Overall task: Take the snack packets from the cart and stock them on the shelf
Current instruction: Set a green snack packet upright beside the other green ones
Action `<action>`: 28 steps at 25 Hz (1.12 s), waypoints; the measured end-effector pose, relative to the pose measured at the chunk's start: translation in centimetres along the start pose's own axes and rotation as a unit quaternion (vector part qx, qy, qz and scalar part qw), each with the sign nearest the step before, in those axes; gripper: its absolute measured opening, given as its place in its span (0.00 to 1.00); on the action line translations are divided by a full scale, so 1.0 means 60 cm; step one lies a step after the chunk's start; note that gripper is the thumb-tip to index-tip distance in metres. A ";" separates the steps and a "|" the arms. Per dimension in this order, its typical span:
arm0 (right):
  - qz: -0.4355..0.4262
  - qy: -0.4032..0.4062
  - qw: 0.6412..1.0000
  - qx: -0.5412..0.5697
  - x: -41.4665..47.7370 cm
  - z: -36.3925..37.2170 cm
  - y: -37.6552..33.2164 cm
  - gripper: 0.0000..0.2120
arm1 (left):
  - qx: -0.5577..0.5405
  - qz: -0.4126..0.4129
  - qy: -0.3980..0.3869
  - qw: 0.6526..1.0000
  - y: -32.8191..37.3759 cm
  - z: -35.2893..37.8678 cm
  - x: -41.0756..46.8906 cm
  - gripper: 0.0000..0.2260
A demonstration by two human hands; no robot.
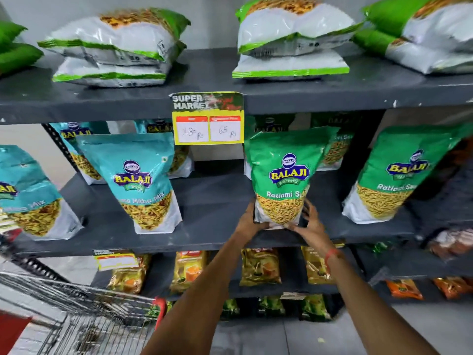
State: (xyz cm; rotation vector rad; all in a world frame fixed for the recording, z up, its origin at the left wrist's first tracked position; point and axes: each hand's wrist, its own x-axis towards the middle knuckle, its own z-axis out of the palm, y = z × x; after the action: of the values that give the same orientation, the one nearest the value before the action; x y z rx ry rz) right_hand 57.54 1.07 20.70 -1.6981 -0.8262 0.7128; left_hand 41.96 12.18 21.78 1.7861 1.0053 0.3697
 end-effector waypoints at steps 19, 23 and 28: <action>-0.221 0.307 0.911 -0.164 -0.048 -0.073 -0.021 0.25 | 0.114 0.331 0.155 0.924 0.094 0.174 -0.064 0.29; -0.120 0.388 0.910 -0.083 -0.033 -0.174 0.027 0.30 | 0.025 0.258 0.011 0.966 0.160 0.268 0.002 0.30; 0.029 0.238 0.970 -0.048 -0.004 -0.277 0.065 0.39 | -0.030 0.122 -0.104 0.987 0.179 0.312 0.110 0.44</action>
State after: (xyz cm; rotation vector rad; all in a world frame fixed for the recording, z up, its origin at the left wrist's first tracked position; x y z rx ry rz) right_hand 71.26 -9.04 21.16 -1.8827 -0.4797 0.2818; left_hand 63.06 4.12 21.61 1.8550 0.6243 0.3517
